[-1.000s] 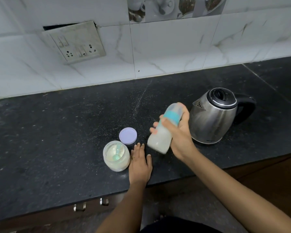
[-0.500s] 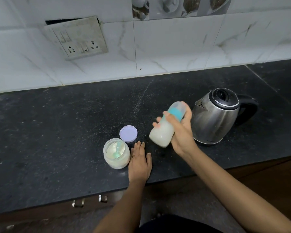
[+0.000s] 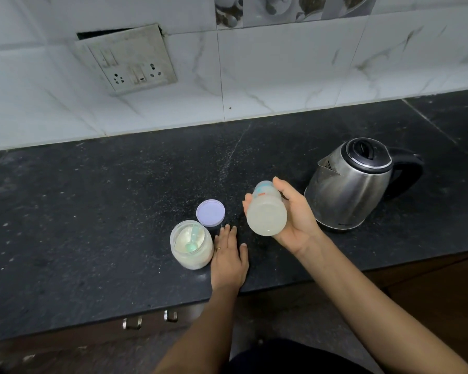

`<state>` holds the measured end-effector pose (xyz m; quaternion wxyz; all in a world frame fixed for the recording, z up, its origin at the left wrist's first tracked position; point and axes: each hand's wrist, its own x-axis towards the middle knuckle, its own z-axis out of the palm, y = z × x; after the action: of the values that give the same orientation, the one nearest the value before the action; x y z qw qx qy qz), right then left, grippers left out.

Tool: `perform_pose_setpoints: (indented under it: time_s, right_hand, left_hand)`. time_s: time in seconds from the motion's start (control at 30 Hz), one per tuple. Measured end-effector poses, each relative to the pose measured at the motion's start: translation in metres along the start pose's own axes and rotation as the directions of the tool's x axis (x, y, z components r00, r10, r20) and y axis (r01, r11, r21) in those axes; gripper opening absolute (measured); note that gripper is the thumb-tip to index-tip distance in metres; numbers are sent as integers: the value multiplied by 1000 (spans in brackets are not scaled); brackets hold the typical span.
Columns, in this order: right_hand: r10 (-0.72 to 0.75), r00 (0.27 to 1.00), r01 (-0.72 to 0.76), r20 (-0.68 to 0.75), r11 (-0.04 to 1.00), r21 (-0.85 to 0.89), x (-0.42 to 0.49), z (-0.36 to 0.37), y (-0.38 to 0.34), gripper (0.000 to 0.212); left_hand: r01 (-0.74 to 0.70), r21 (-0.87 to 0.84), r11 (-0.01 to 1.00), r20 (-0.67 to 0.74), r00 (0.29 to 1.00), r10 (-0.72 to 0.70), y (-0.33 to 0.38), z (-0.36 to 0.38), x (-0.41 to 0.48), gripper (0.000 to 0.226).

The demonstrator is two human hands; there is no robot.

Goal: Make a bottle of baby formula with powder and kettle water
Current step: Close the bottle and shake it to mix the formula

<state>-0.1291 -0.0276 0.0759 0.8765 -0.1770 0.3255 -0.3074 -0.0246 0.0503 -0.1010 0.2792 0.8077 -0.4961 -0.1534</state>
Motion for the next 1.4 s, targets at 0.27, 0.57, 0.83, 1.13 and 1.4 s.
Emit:
perform_pose_setpoints:
  time_s: [0.27, 0.57, 0.83, 1.13, 1.4]
  right_hand:
    - [-50, 999, 50, -1, 999, -7, 4, -9, -7, 25]
    - [-11, 991, 11, 135, 1000, 0, 15, -19, -16, 76]
    - [-81, 993, 82, 86, 997, -13, 29, -37, 8, 91]
    - [-145, 989, 145, -4, 989, 1, 38, -49, 20, 59]
    - [-158, 985, 155, 74, 987, 40, 34, -45, 13, 58]
  left_hand:
    - [19, 1, 1000, -2, 1000, -19, 5, -4, -2, 49]
    - [24, 13, 1000, 11, 1000, -24, 7, -5, -1, 49]
    - [29, 5, 1000, 18, 999, -29, 7, -6, -2, 50]
    - [22, 8, 1000, 4, 1000, -22, 5, -3, -1, 49]
    - [15, 2, 1000, 3, 1000, -15, 3, -3, 1, 50]
